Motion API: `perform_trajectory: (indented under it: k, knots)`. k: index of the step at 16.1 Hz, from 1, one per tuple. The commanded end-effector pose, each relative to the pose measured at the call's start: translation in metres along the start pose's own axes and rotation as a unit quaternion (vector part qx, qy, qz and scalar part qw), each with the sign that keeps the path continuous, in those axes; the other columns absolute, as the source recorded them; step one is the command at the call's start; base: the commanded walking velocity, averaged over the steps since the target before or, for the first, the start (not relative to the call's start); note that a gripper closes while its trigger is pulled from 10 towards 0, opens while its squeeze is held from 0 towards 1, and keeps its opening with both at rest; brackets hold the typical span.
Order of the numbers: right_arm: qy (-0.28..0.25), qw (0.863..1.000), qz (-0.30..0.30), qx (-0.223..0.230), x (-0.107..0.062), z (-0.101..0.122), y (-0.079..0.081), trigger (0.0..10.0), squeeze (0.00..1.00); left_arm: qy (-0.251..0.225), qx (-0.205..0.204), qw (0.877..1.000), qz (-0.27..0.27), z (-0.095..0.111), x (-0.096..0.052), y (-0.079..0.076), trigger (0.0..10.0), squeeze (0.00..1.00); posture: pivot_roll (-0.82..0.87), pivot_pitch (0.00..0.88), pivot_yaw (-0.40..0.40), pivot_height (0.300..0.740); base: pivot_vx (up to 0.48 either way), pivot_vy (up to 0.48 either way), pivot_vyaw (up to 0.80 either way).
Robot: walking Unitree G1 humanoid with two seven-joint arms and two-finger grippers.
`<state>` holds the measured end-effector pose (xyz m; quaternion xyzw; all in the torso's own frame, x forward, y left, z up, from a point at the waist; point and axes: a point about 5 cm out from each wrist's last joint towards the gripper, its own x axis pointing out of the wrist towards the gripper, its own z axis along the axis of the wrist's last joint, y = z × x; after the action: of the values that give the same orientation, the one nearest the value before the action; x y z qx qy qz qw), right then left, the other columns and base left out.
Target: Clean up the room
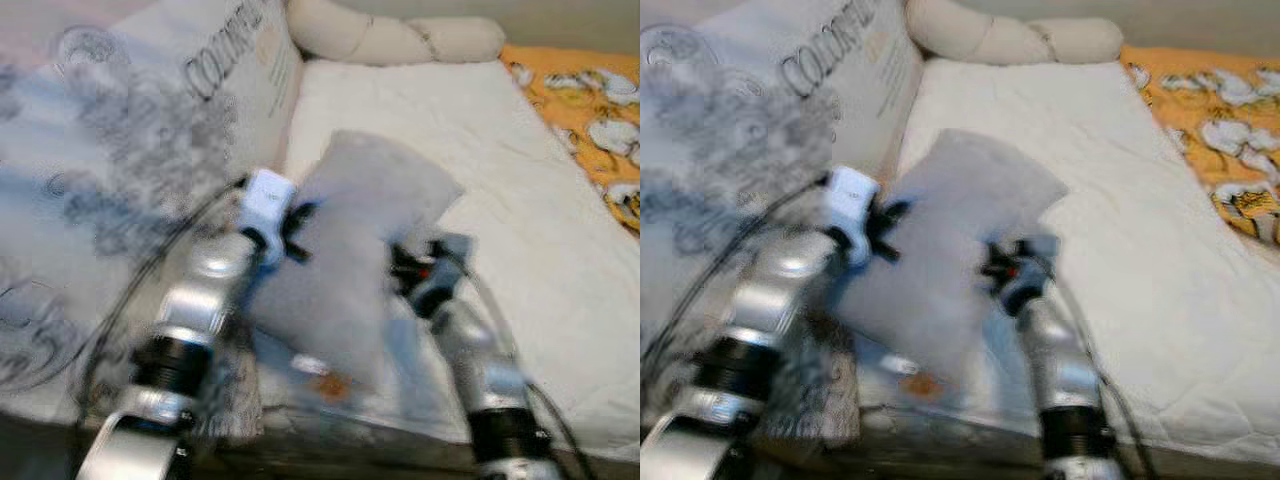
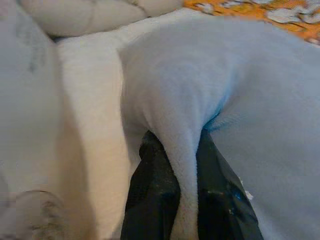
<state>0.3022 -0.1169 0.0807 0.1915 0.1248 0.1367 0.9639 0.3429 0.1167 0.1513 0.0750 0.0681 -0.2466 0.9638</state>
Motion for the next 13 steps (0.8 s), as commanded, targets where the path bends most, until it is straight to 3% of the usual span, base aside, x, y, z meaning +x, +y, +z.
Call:
perform_trajectory:
  k: [1,7,10,11,12,13]
  knots:
    - [-0.013,1.000,-0.007,-0.006,0.000,0.008,-0.005,10.0,0.00,-0.028,0.008,0.999,-0.012,0.015,0.005,-0.006,10.0,0.00,-0.02,0.000,0.027,0.740,0.289,0.000,0.00]
    - [-0.013,1.000,-0.006,-0.006,0.000,0.008,-0.005,10.0,0.00,-0.027,0.013,1.000,-0.009,0.016,0.005,-0.006,10.0,0.00,-0.01,0.000,0.025,0.740,0.282,0.000,0.00]
    - [-0.014,1.000,-0.014,0.000,0.000,0.008,-0.007,10.0,0.00,-0.024,0.022,0.999,-0.008,0.015,0.005,-0.005,10.0,0.00,-0.02,0.000,0.028,0.740,0.000,0.000,0.00]
    - [-0.013,0.999,-0.047,0.008,-0.001,0.007,-0.015,10.0,0.04,-0.022,0.028,0.999,-0.009,0.014,0.006,-0.005,10.0,0.00,-0.02,0.000,0.029,0.740,0.000,0.000,0.00]
    - [-0.007,0.996,-0.085,0.004,-0.002,0.005,-0.025,10.0,1.00,-0.020,0.033,0.999,-0.010,0.014,0.007,-0.004,10.0,0.00,-0.02,0.000,0.029,0.740,0.000,0.000,0.00]
    - [-0.008,0.995,-0.103,-0.011,-0.003,0.004,-0.030,10.0,1.00,-0.018,0.038,0.999,-0.009,0.013,0.008,-0.003,10.0,0.00,-0.02,0.000,0.031,0.740,0.000,0.000,0.00]
